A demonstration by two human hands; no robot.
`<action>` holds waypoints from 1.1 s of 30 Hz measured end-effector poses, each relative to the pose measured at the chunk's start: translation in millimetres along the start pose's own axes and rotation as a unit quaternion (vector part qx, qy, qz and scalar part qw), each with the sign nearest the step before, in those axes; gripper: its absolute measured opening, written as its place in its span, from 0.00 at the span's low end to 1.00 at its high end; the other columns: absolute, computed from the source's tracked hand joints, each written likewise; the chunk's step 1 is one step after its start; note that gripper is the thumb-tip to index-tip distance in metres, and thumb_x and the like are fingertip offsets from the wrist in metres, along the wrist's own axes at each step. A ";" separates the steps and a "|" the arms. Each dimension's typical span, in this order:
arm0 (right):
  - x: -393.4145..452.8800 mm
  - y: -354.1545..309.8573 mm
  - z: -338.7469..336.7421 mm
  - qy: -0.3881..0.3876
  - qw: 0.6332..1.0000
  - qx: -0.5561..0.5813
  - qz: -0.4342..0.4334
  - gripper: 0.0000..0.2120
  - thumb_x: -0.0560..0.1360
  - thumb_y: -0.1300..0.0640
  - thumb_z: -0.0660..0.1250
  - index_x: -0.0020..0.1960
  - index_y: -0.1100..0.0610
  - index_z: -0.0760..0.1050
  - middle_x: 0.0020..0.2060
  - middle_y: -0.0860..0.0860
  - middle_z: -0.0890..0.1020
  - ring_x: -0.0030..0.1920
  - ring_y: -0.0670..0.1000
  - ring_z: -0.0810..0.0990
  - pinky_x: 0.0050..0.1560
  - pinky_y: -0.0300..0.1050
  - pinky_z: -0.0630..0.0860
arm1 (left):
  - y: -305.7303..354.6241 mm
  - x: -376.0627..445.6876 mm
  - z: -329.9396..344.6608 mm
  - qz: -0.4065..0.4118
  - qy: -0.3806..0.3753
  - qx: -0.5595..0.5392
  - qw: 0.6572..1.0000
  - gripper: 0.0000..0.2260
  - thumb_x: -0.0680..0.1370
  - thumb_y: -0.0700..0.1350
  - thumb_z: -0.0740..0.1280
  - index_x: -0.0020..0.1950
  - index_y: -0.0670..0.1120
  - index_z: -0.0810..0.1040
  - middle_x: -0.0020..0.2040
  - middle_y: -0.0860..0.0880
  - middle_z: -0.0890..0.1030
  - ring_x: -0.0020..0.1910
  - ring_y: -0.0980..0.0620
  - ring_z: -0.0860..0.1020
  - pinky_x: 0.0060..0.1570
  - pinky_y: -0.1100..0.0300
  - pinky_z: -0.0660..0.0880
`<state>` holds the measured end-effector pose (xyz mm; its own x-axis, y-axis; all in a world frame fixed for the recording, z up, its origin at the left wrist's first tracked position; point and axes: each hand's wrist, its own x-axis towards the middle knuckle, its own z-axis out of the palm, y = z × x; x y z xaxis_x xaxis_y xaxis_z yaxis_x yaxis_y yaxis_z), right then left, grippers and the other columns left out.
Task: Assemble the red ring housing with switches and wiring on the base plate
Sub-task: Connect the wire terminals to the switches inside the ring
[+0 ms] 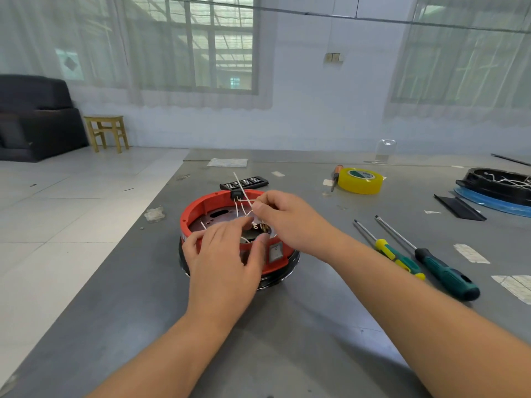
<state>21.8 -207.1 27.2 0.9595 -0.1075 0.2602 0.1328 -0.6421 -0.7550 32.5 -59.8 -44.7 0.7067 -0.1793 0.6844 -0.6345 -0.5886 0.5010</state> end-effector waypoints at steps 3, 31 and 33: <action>-3.9 -4.6 7.0 -0.021 1.000 0.003 -0.002 0.11 0.83 0.48 0.62 0.44 0.49 0.76 0.43 0.52 0.86 0.37 0.45 0.81 0.54 0.54 0.80 | 0.9 2.6 -0.3 -0.033 0.012 -0.055 0.998 0.14 0.78 0.59 0.65 0.61 0.58 0.81 0.56 0.61 0.83 0.62 0.60 0.75 0.65 0.62 0.54; -1.7 23.0 -13.0 0.004 0.994 0.092 -0.062 0.05 0.80 0.55 0.70 0.51 0.48 0.85 0.41 0.46 0.88 0.44 0.41 0.85 0.46 0.33 0.77 | 2.6 15.7 -21.0 -0.253 0.043 -0.336 0.906 0.11 0.86 0.48 0.63 0.53 0.58 0.84 0.46 0.63 0.87 0.47 0.69 0.82 0.45 0.60 0.78; -1.5 23.9 -13.7 0.005 0.992 0.107 -0.067 0.06 0.80 0.57 0.70 0.50 0.49 0.85 0.41 0.47 0.88 0.44 0.41 0.85 0.44 0.30 0.76 | 3.3 15.3 -21.8 -0.248 0.042 -0.333 0.909 0.10 0.86 0.48 0.63 0.53 0.58 0.84 0.46 0.63 0.87 0.47 0.68 0.82 0.46 0.60 0.79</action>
<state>20.1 -232.7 17.1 0.9273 -0.0402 0.3721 0.3096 -0.4762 -0.8230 34.4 -47.3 -21.1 0.9488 0.0548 0.3111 -0.3131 0.0325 0.9492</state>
